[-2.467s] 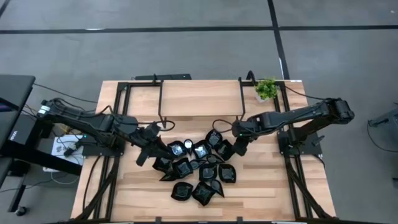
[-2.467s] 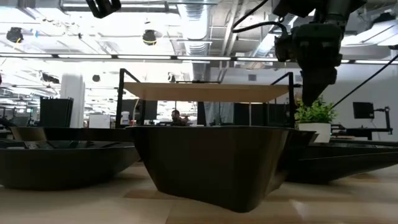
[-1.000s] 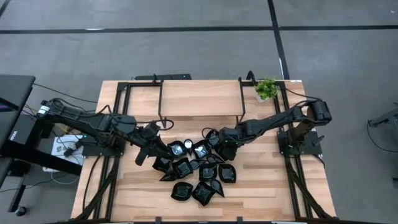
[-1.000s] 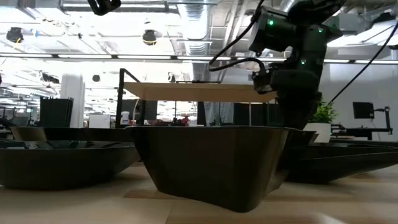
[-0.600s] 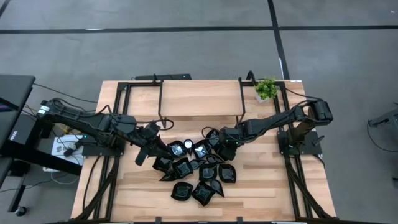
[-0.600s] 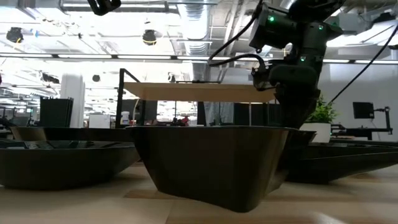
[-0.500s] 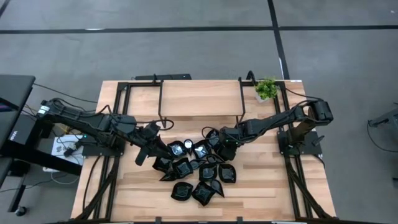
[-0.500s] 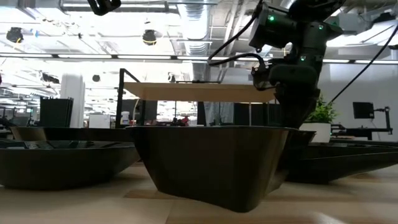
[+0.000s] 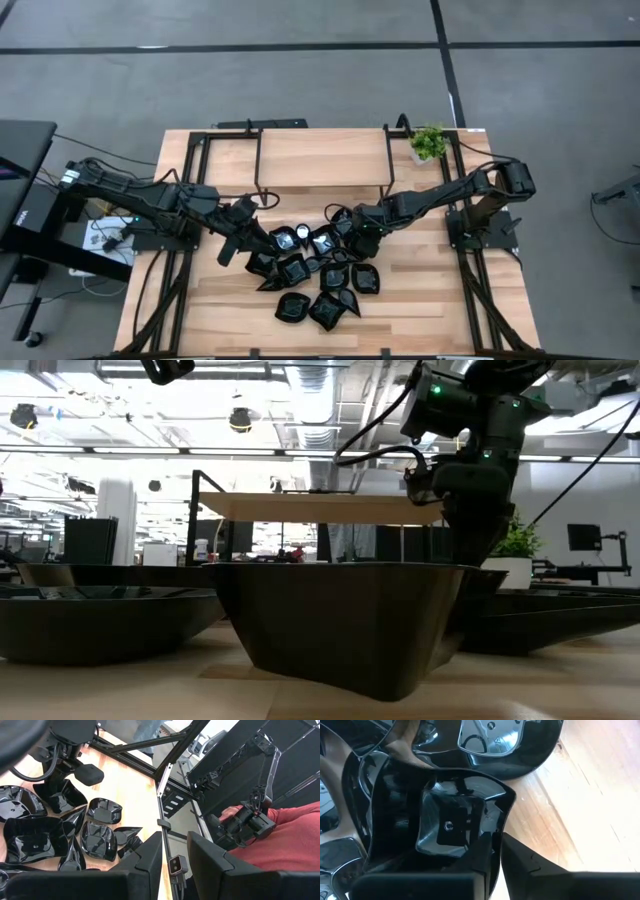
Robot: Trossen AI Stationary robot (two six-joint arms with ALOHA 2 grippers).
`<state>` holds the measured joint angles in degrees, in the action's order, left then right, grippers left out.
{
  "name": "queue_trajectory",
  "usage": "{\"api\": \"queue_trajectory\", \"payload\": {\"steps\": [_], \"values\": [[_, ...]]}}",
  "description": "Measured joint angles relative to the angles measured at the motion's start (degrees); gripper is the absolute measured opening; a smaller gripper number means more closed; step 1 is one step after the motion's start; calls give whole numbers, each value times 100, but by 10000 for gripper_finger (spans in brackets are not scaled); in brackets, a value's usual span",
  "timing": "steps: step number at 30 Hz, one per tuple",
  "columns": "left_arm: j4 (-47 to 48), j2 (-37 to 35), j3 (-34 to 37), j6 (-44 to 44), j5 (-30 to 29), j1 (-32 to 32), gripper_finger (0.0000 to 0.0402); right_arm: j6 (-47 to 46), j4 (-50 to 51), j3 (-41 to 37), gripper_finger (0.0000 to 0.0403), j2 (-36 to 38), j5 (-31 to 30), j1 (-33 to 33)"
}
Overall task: Pick & Place Mini shaped plates
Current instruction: Put the black distorted square plate on the shelf
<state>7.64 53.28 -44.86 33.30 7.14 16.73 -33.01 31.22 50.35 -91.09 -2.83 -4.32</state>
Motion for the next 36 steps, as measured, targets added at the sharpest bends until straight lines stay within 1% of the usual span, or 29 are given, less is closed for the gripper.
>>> {"api": "queue_trajectory", "payload": {"steps": [8,16,36], "values": [[0,0,0,0,0,0,92,-2,-4,0,8,4,27,0],[0,0,0,0,0,-1,92,-2,34,24,8,4,156,0],[-2,0,0,1,0,0,92,63,1111,824,6,4,153,0]]}}
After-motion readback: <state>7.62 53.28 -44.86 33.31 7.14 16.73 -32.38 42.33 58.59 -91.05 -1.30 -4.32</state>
